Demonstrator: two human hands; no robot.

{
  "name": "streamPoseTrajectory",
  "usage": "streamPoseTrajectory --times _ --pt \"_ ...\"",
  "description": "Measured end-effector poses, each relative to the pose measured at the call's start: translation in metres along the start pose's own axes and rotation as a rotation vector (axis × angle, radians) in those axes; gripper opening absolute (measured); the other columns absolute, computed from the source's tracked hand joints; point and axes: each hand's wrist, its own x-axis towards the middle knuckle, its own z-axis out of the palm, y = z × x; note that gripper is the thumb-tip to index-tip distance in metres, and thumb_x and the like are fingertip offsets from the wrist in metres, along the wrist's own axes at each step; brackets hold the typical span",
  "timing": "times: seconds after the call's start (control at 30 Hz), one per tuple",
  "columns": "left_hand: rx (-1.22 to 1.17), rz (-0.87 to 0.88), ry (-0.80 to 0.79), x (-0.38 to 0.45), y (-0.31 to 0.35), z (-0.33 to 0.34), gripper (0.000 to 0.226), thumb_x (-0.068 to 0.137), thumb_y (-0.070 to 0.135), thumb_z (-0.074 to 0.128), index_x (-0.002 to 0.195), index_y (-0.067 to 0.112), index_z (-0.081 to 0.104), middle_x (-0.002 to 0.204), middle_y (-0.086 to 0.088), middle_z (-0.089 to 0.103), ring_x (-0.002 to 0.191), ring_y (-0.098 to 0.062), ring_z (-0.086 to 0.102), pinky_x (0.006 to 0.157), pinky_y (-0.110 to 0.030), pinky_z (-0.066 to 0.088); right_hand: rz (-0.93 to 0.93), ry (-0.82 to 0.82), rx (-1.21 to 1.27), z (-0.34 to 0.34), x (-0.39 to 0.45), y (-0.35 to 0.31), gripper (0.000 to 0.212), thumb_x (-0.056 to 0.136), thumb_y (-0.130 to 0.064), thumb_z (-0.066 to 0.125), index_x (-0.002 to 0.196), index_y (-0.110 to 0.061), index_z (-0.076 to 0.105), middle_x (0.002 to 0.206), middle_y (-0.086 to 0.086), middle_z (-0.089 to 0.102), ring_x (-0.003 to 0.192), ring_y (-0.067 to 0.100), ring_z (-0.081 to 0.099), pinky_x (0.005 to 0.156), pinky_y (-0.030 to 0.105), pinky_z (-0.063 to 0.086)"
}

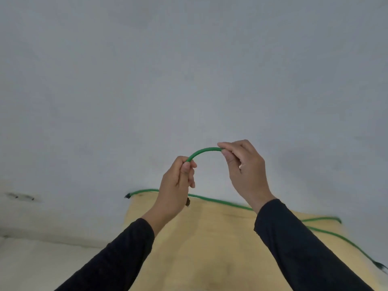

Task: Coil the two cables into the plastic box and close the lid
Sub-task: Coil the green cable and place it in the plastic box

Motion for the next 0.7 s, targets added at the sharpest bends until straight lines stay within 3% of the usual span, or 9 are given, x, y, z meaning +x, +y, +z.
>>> streamPoseTrajectory --times 0.1,0.17,0.33,0.5,0.6,0.7 --pt "-0.188 -0.026 0.154 0.006 0.041 0.031 0.032 0.102 0.022 0.027 0.086 0.018 0.054 0.058 0.013 0.041 0.049 -0.004 0.038 0.058 -0.026 0.042 0.001 -0.019 0.067 -0.042 -0.013 0.017 0.031 0.092 -0.015 0.049 0.12 -0.018 0.06 0.079 -0.002 0.058 0.077 0.002 0.053 0.071 0.004 0.038" --pt "-0.316 -0.073 0.166 0.005 0.064 0.051 0.033 0.102 0.021 0.028 0.087 0.017 0.058 0.059 0.009 0.037 0.05 -0.006 0.033 0.054 -0.021 0.037 0.009 0.016 0.107 -0.064 -0.018 0.024 0.034 0.092 -0.012 0.047 0.124 -0.018 0.056 0.075 0.001 0.058 0.075 0.006 0.052 0.071 0.004 0.039" --pt "-0.784 -0.278 -0.067 -0.013 0.113 0.088 0.031 0.101 0.022 0.031 0.094 0.01 0.059 0.056 0.006 0.031 0.047 -0.008 0.027 0.045 -0.018 0.028 0.034 0.105 0.129 -0.105 0.002 0.026 0.034 0.094 -0.008 0.047 0.126 -0.018 0.055 0.07 -0.008 0.05 0.068 0.002 0.048 0.066 0.006 0.039" --pt "-1.167 -0.225 -0.16 0.01 0.163 0.095 0.031 0.1 0.025 0.033 0.087 0.01 0.057 0.054 0.008 0.033 0.044 -0.005 0.028 0.042 -0.014 0.029 0.116 -0.041 0.17 -0.115 -0.004 0.024 0.038 0.096 -0.012 0.042 0.129 -0.029 0.049 0.066 -0.012 0.047 0.062 0.0 0.047 0.063 0.007 0.039" --pt "-1.208 -0.11 -0.047 0.04 0.182 0.087 0.032 0.102 0.025 0.029 0.09 0.012 0.056 0.054 0.008 0.038 0.045 -0.005 0.031 0.046 -0.014 0.033 0.11 -0.206 0.17 -0.104 -0.032 0.02 0.034 0.097 -0.017 0.039 0.122 -0.039 0.048 0.067 -0.012 0.049 0.058 0.003 0.044 0.06 0.015 0.039" --pt "-1.046 -0.029 0.087 0.063 0.186 0.077 0.029 0.102 0.024 0.029 0.099 0.015 0.056 0.058 0.009 0.047 0.049 -0.004 0.037 0.051 -0.015 0.036 0.035 -0.33 0.081 -0.102 -0.047 0.01 0.039 0.098 -0.024 0.038 0.137 -0.028 0.039 0.084 -0.007 0.057 0.071 0.005 0.05 0.067 0.017 0.042"
